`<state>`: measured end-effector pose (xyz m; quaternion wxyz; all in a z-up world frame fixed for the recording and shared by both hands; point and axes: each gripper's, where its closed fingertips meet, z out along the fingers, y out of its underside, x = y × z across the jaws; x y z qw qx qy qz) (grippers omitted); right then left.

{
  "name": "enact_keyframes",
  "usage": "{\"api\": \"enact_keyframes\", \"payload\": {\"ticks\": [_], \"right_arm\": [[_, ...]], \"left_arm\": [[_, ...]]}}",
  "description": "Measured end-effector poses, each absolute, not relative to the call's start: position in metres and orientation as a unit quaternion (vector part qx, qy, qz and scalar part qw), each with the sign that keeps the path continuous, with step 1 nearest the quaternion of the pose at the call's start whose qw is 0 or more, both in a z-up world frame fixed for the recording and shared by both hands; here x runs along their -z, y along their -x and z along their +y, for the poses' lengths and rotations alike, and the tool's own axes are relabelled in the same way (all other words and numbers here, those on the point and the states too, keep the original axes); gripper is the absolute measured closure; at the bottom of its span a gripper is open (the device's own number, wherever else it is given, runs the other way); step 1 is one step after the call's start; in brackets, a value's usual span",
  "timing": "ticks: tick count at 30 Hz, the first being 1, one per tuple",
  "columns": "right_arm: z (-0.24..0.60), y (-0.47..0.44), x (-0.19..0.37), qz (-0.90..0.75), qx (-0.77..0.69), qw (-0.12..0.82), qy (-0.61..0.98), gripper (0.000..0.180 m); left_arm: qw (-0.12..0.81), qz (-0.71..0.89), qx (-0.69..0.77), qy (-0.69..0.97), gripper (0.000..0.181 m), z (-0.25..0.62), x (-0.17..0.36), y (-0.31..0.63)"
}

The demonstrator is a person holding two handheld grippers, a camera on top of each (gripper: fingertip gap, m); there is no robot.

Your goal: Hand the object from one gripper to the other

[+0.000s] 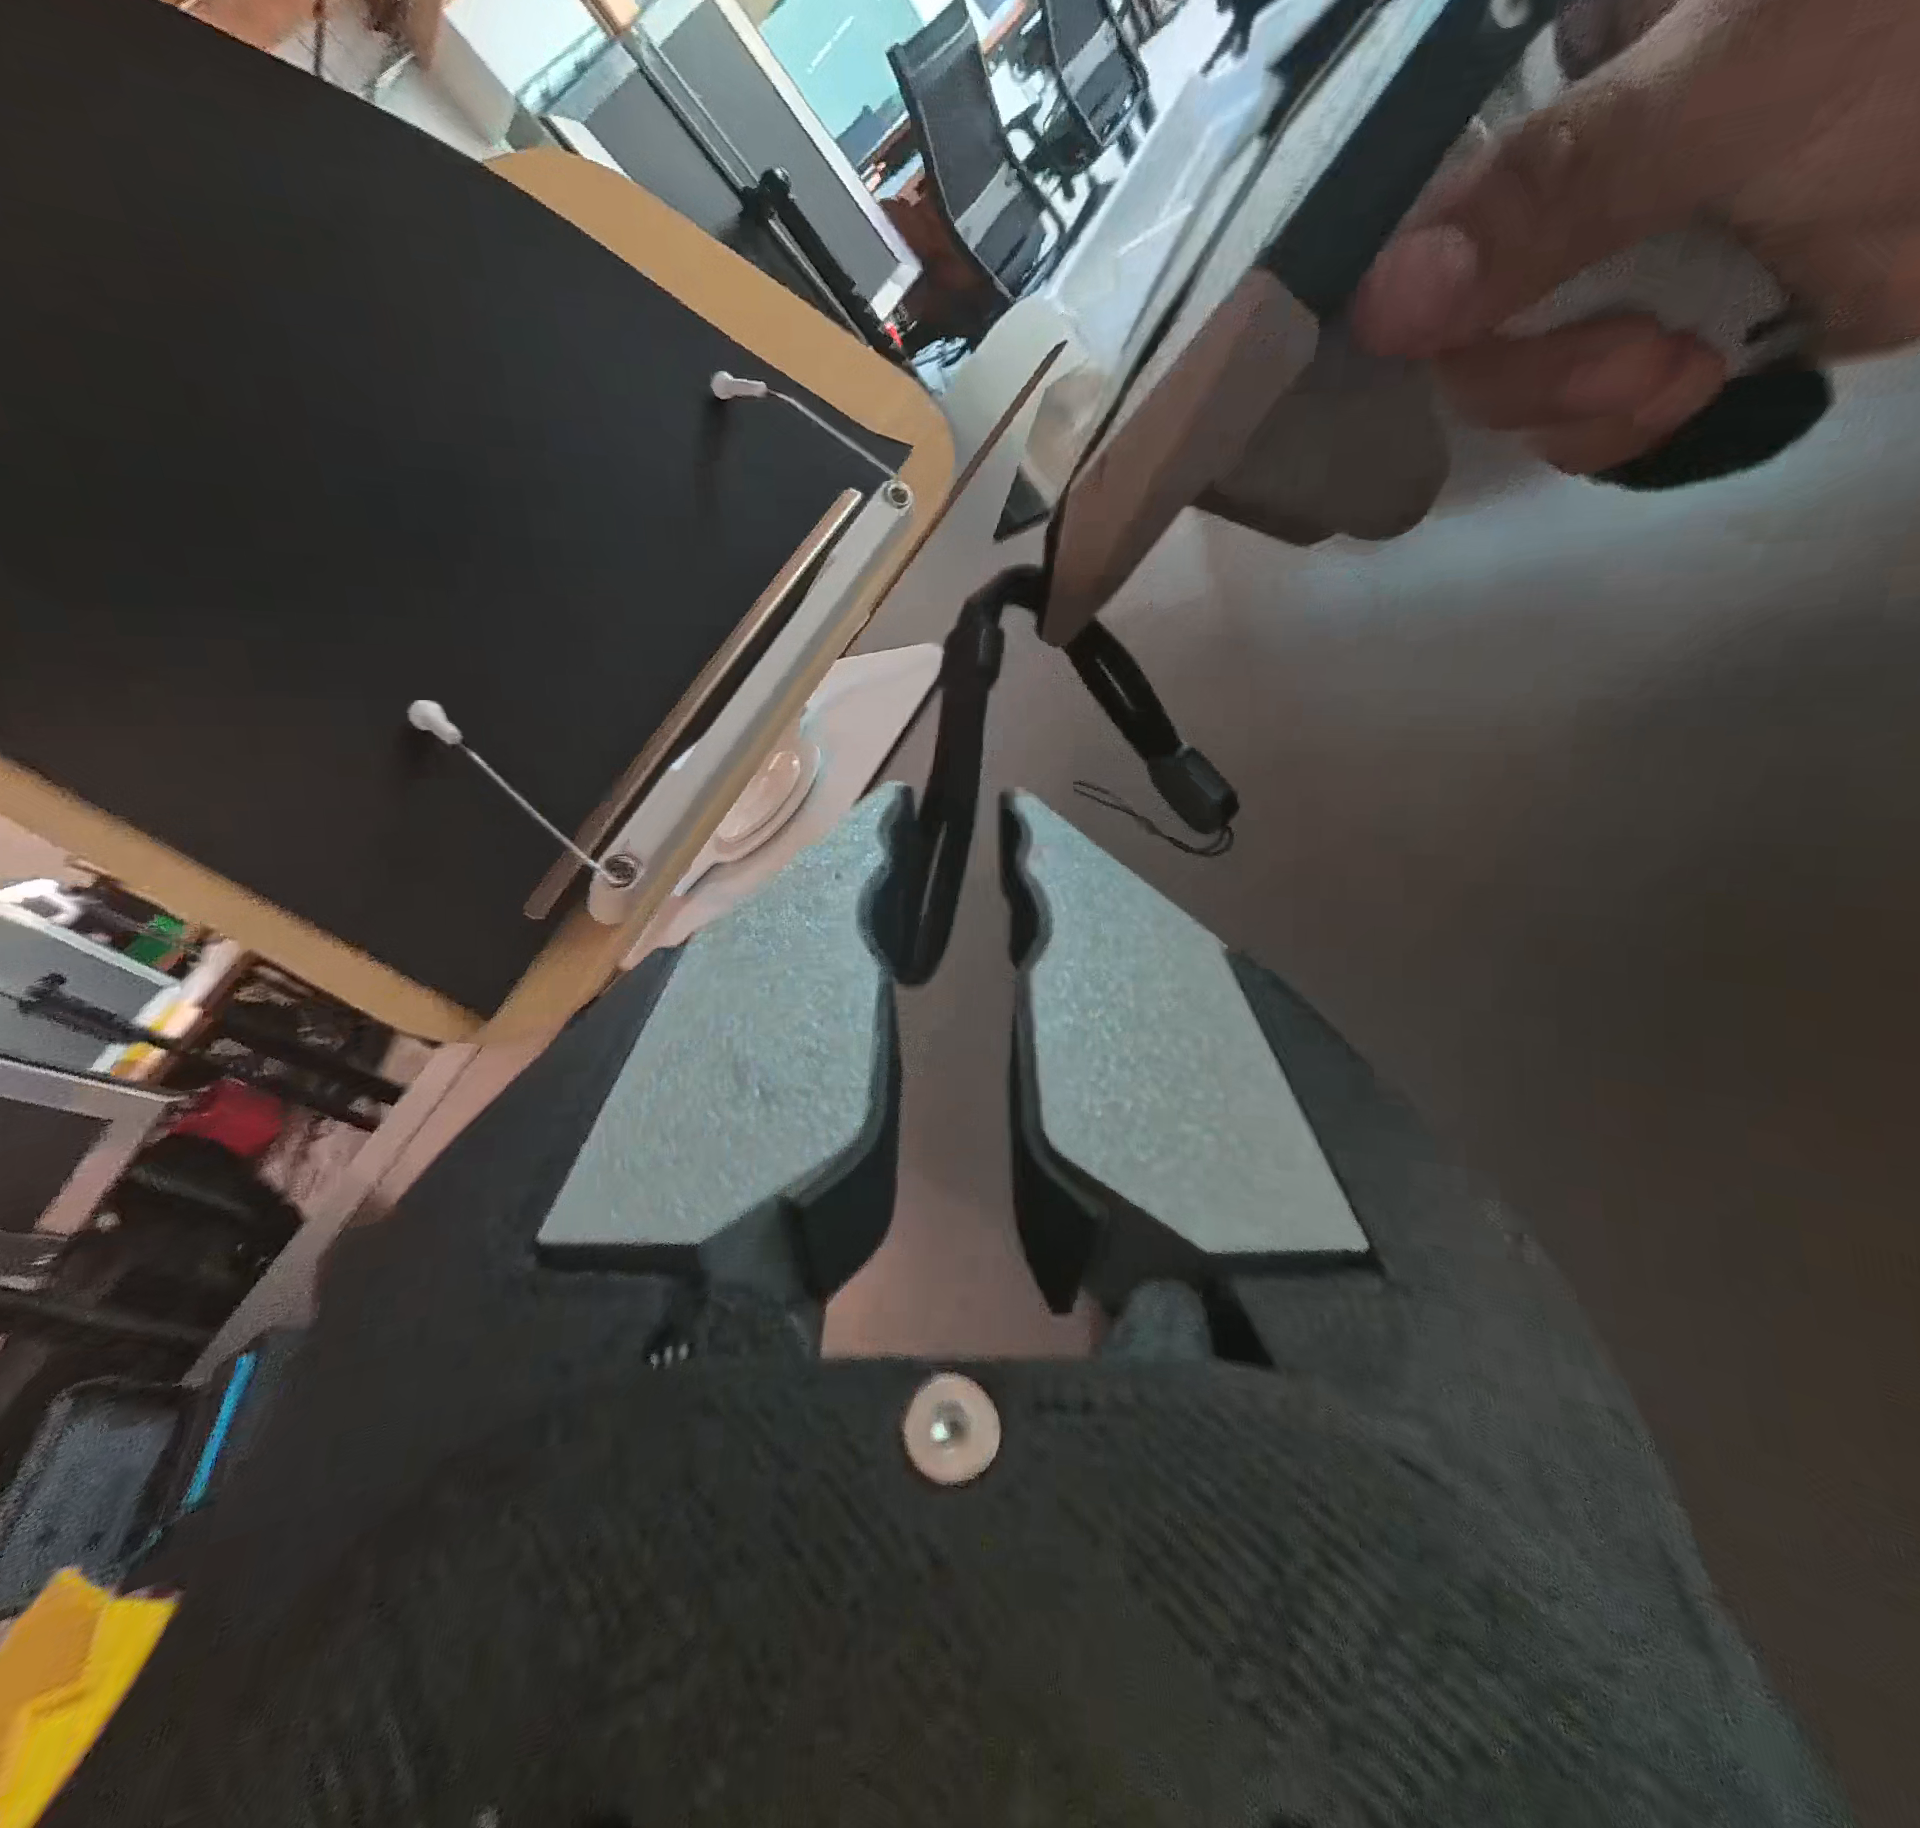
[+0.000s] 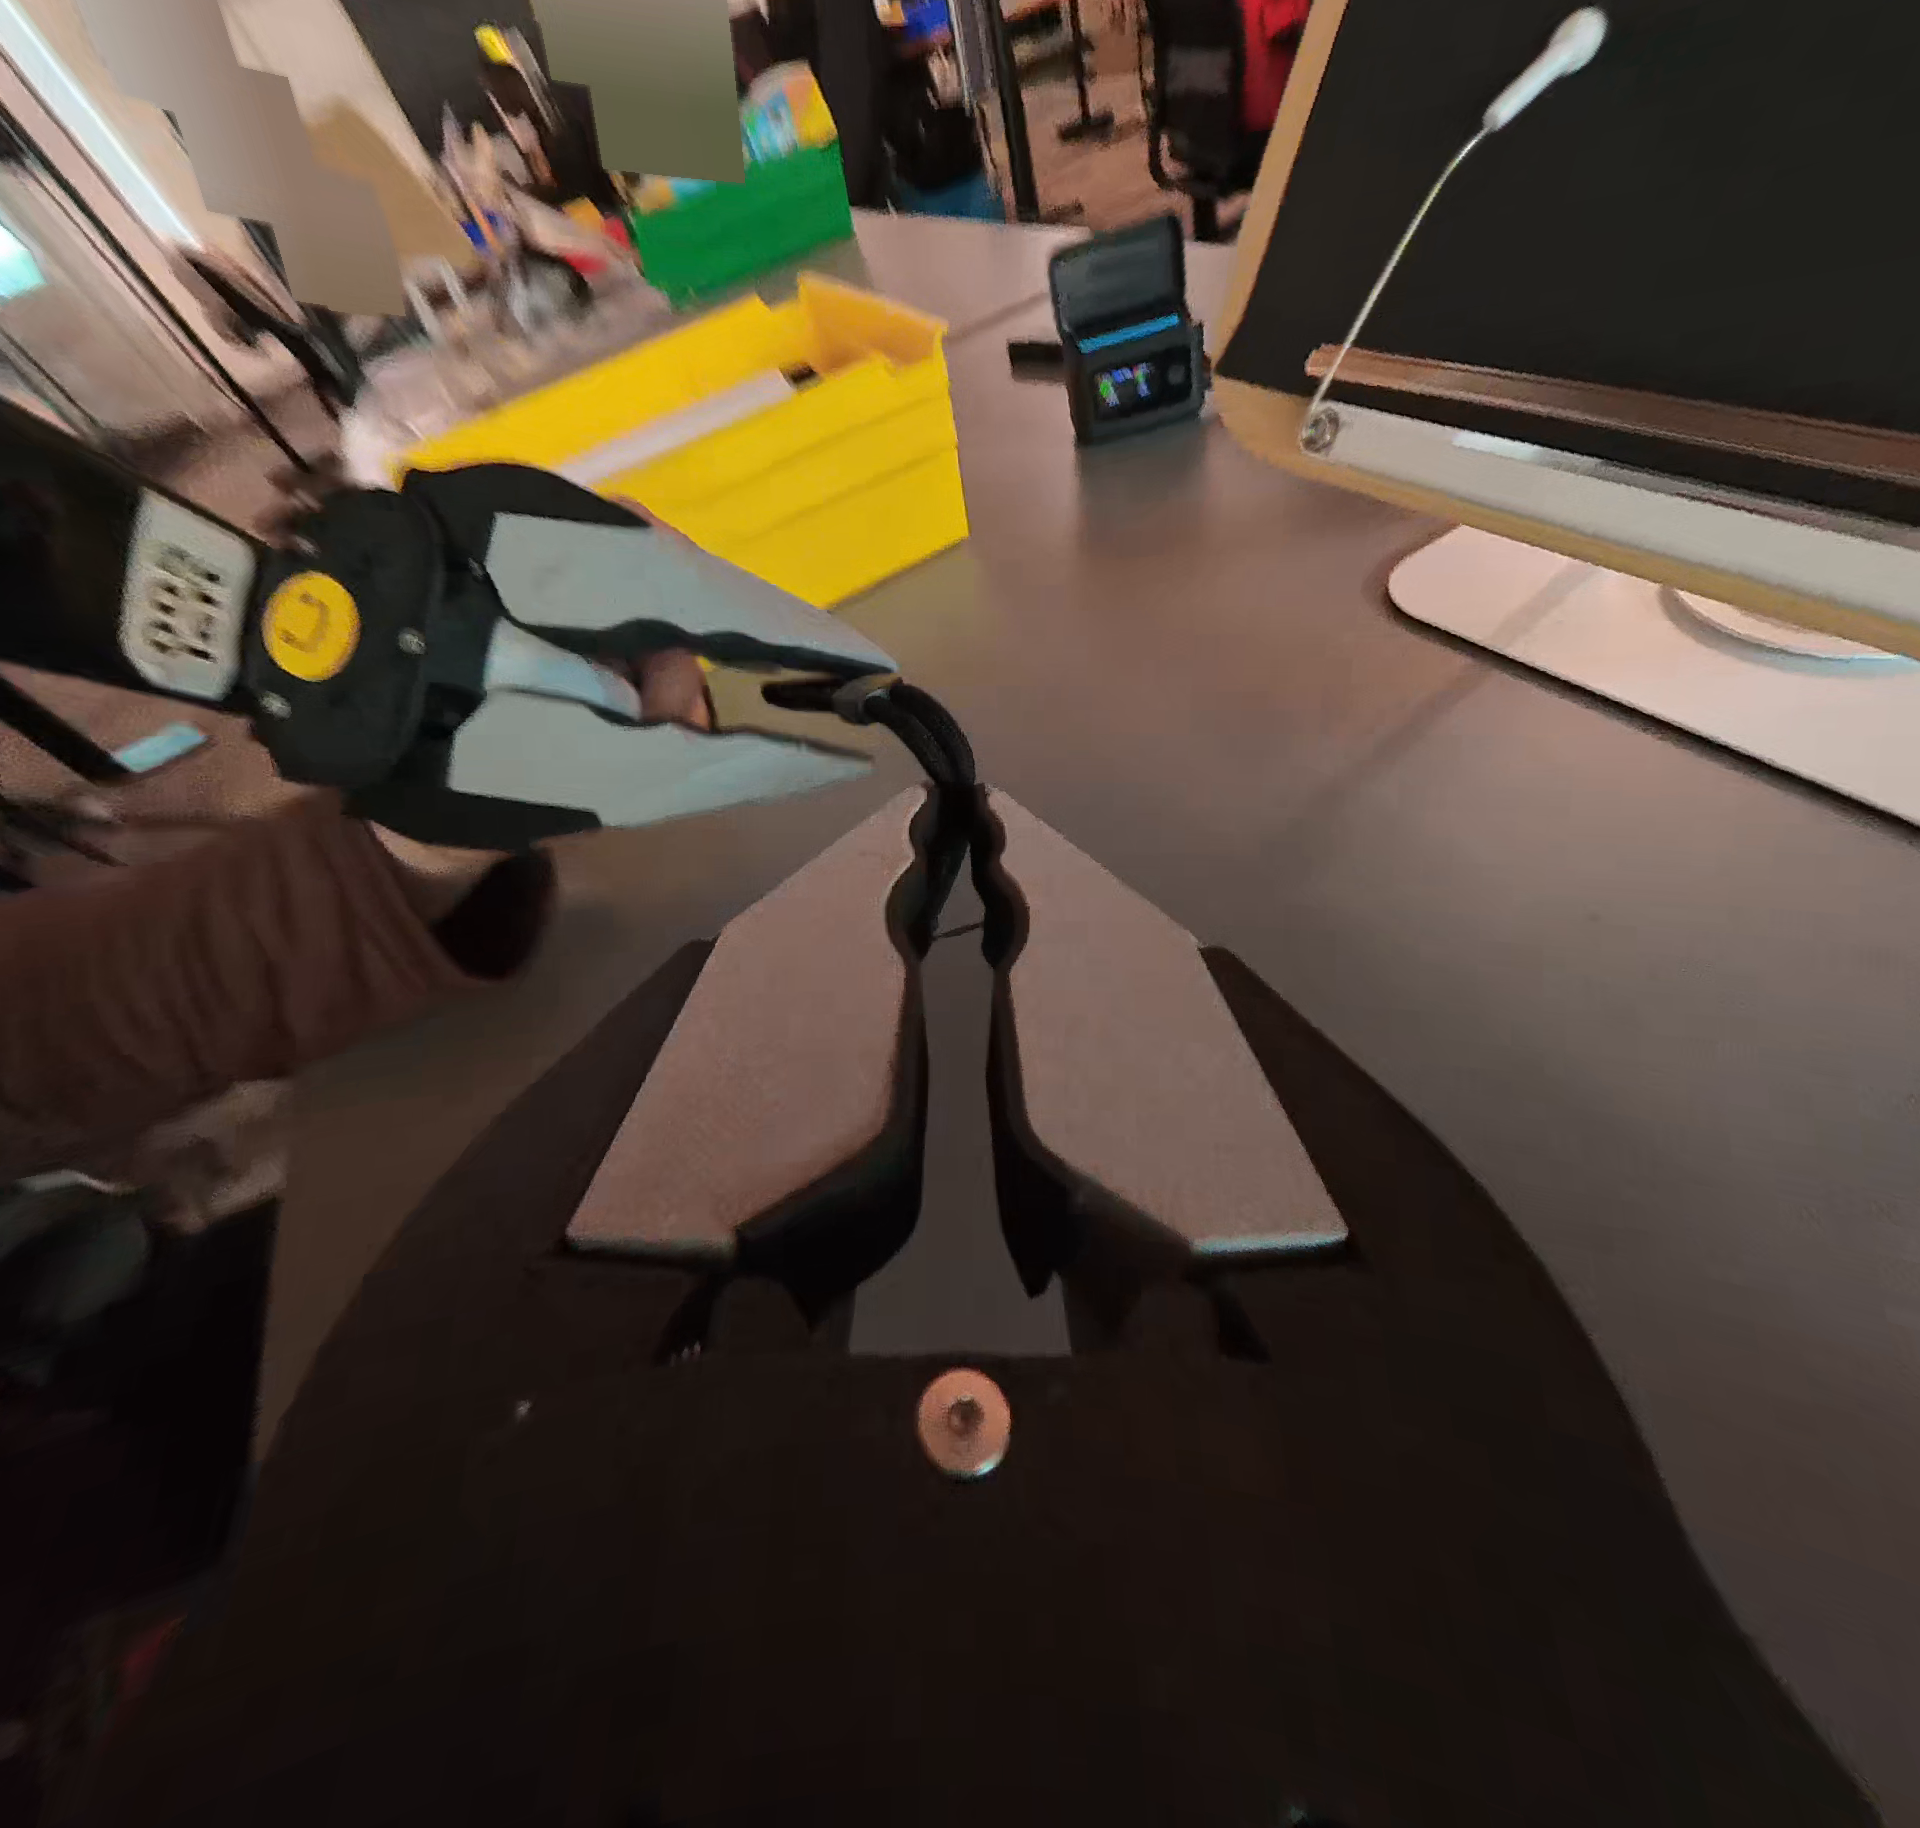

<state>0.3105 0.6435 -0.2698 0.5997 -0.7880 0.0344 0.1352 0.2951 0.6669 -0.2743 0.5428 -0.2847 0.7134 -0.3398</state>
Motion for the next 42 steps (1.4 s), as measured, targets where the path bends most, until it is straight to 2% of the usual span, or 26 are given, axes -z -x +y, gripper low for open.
{"api": "enact_keyframes", "payload": {"ticks": [8, 12, 15, 18, 21, 24, 26, 29, 31, 35, 38, 42], "right_arm": [[0.633, -0.335, 0.243, 0.119, -0.175, 0.678, 0.704, 0.179], [0.625, -0.345, 0.231, 0.146, -0.204, 0.703, 0.665, 0.179], [0.628, -0.339, 0.235, 0.142, -0.221, 0.693, 0.672, 0.179], [0.636, -0.324, 0.238, 0.114, -0.236, 0.680, 0.685, 0.179], [0.644, -0.306, 0.240, 0.102, -0.279, 0.668, 0.682, 0.179], [0.648, -0.295, 0.240, 0.093, -0.311, 0.663, 0.675, 0.179], [0.647, -0.297, 0.241, 0.091, -0.302, 0.661, 0.681, 0.178], [0.639, -0.298, 0.235, 0.072, -0.295, 0.668, 0.679, 0.177], [0.635, -0.296, 0.227, 0.056, -0.299, 0.678, 0.669, 0.169], [0.625, -0.294, 0.216, 0.040, -0.322, 0.685, 0.653, 0.131], [0.621, -0.314, 0.219, 0.067, -0.265, 0.695, 0.666, 0.123], [0.613, -0.320, 0.218, 0.041, -0.178, 0.701, 0.690, 0.122]], "left_arm": [[0.517, 0.704, 0.403, 0.273, 0.157, 0.643, 0.263, -0.284], [0.525, 0.697, 0.426, 0.238, 0.162, 0.628, 0.255, -0.277], [0.518, 0.704, 0.411, 0.259, 0.148, 0.630, 0.263, -0.284], [0.529, 0.710, 0.384, 0.261, 0.145, 0.633, 0.269, -0.288], [0.558, 0.719, 0.338, 0.239, 0.151, 0.634, 0.274, -0.290], [0.570, 0.720, 0.313, 0.241, 0.174, 0.639, 0.276, -0.292], [0.559, 0.726, 0.314, 0.250, 0.177, 0.643, 0.276, -0.292], [0.511, 0.712, 0.399, 0.268, 0.177, 0.638, 0.265, -0.286], [0.468, 0.694, 0.473, 0.277, 0.177, 0.634, 0.255, -0.280], [0.357, 0.614, 0.637, 0.301, 0.177, 0.639, 0.225, -0.266], [0.288, 0.570, 0.698, 0.323, 0.177, 0.653, 0.216, -0.262], [0.272, 0.576, 0.691, 0.341, 0.177, 0.658, 0.223, -0.265]]}}
